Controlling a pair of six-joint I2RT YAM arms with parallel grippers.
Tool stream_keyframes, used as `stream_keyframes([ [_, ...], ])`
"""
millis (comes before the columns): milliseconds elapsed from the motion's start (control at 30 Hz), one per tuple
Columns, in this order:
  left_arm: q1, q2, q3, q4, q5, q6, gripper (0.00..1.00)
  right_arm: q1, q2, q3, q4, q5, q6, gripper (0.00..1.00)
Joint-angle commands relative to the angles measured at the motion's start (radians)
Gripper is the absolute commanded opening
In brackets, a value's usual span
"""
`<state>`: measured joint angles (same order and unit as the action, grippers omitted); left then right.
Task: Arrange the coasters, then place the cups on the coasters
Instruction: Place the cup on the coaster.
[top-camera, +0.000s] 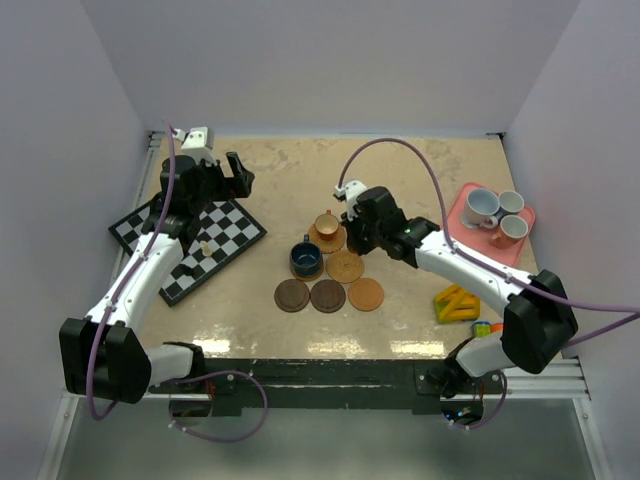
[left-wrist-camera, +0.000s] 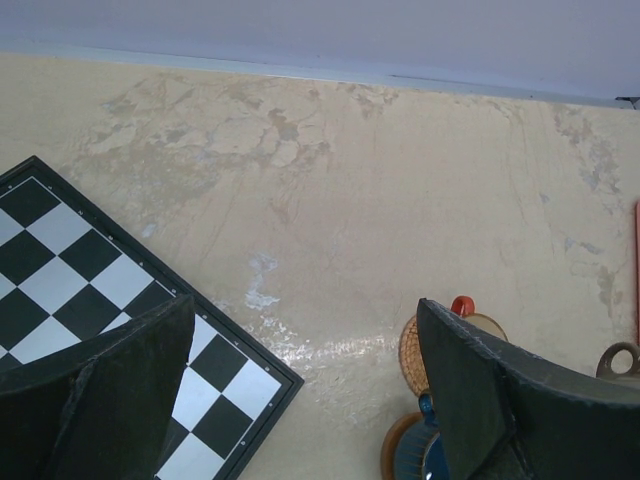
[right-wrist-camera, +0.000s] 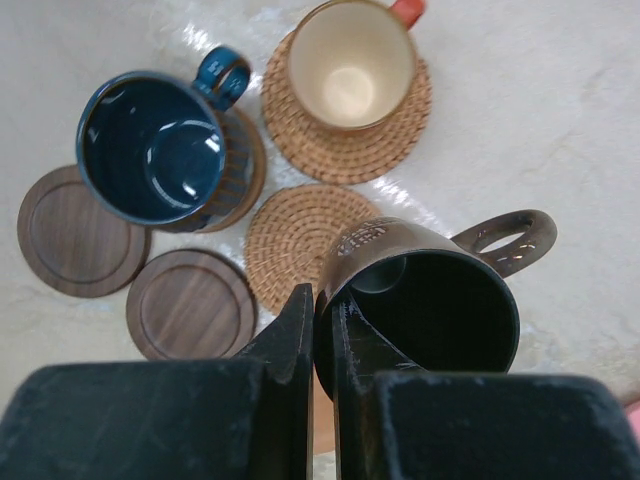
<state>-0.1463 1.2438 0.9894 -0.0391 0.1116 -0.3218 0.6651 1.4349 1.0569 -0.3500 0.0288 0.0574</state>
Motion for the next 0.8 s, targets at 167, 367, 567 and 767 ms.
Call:
stream_keyframes([
  [167,-0.006,-0.006,0.038,0.042,-0.012,0.020,0.96,0.113,0.013,0.043,-0.030,0.095,0.027,0.00],
  [367,-0.007,-0.007,0.038,0.041,-0.016,0.020,0.96,0.160,0.048,0.026,0.008,0.099,0.032,0.00],
  [567,-0.012,-0.004,0.037,0.041,-0.021,0.021,0.96,0.165,0.091,0.044,0.034,0.091,0.009,0.00],
  [767,-0.012,-0.004,0.037,0.042,-0.024,0.024,0.96,0.165,0.117,0.060,0.032,0.102,-0.033,0.00],
])
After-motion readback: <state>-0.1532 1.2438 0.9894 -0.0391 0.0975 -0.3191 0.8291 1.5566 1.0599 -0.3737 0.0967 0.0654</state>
